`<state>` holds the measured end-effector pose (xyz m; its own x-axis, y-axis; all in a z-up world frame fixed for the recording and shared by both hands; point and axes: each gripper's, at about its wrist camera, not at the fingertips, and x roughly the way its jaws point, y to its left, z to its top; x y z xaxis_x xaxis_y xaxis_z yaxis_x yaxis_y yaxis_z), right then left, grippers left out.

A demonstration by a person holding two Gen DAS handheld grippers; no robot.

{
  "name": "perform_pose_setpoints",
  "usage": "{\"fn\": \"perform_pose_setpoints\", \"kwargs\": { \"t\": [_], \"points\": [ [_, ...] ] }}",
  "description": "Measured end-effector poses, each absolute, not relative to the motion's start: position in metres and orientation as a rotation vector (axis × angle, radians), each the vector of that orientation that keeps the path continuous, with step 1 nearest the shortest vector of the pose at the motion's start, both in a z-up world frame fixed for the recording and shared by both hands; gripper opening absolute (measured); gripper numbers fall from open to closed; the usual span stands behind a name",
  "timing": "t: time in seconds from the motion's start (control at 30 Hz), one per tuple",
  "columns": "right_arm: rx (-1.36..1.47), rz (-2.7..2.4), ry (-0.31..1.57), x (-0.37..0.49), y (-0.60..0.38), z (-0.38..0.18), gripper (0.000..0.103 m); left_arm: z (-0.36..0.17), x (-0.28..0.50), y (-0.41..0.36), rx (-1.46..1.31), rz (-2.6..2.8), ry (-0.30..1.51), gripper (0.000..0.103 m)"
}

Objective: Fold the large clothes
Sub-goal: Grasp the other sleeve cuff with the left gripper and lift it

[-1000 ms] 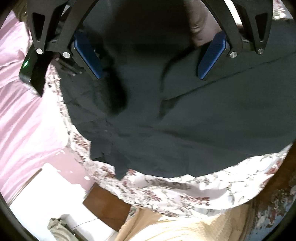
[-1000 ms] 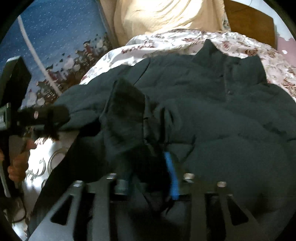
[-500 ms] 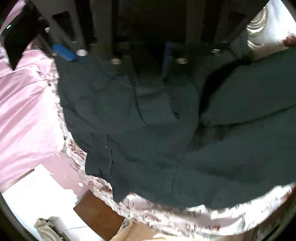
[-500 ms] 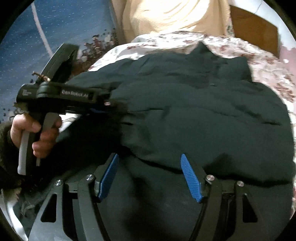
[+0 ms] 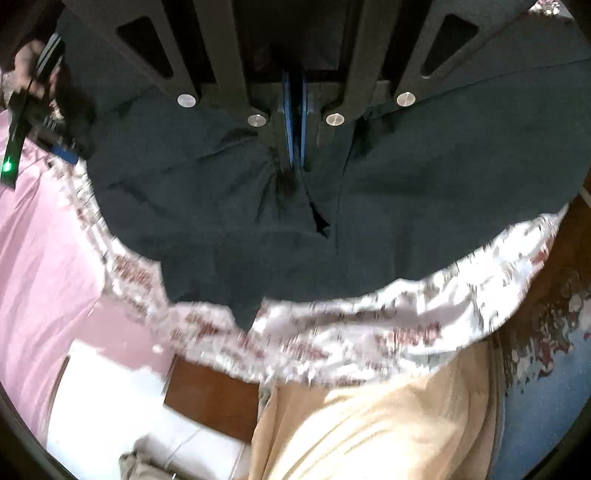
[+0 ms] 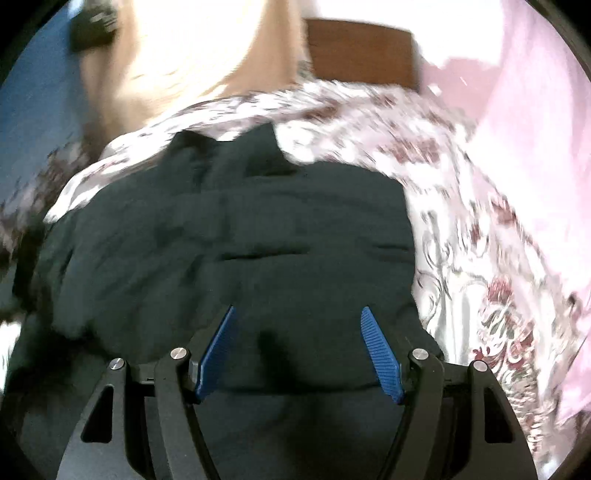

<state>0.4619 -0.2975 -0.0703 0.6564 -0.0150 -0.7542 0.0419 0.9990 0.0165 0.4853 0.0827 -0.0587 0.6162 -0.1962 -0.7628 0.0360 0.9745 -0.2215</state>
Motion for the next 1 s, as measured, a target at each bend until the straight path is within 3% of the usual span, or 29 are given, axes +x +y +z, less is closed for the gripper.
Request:
{"fn": "perform_pose_setpoints", "kwargs": {
  "t": [0.33, 0.57, 0.8, 0.9, 0.97, 1.0],
  "points": [
    [0.106, -0.026, 0.949, 0.488, -0.310, -0.129, 0.064, -0.113, 0.491, 0.094, -0.200, -0.106, 0.967, 0.007],
    [0.103, -0.021, 0.943, 0.485, -0.309, -0.135, 0.065, -0.117, 0.491, 0.097, -0.229, -0.106, 0.969, 0.012],
    [0.022, -0.038, 0.906, 0.475, -0.281, -0.112, 0.075, -0.103, 0.476, 0.106, -0.273, -0.122, 1.020, 0.021],
    [-0.007, 0.023, 0.870, 0.465, -0.246, -0.093, 0.082, -0.091, 0.456, 0.117, -0.306, -0.145, 1.016, 0.037],
    [-0.044, 0.082, 0.841, 0.459, -0.213, -0.080, 0.087, -0.080, 0.439, 0.128, -0.334, -0.129, 0.981, 0.080],
    [-0.064, 0.114, 0.830, 0.456, -0.195, -0.076, 0.089, -0.072, 0.426, 0.136, -0.348, -0.093, 0.947, 0.085]
  ]
}}
